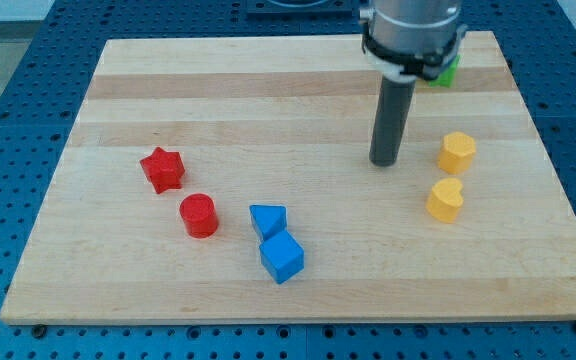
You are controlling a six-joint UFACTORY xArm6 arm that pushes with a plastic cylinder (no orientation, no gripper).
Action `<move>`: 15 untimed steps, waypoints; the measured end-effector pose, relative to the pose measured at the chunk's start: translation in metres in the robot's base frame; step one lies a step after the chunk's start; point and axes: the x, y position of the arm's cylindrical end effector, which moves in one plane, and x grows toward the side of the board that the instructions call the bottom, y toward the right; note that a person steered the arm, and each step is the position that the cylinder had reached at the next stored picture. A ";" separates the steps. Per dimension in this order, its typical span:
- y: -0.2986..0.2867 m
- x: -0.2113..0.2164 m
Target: Slightly push the yellow heart into the yellow hexagon
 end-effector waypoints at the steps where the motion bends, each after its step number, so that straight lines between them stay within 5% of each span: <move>1: 0.013 0.080; 3: 0.043 0.130; 8: 0.083 0.004; 11: 0.096 -0.011; 13: 0.032 0.079; 15: -0.005 0.016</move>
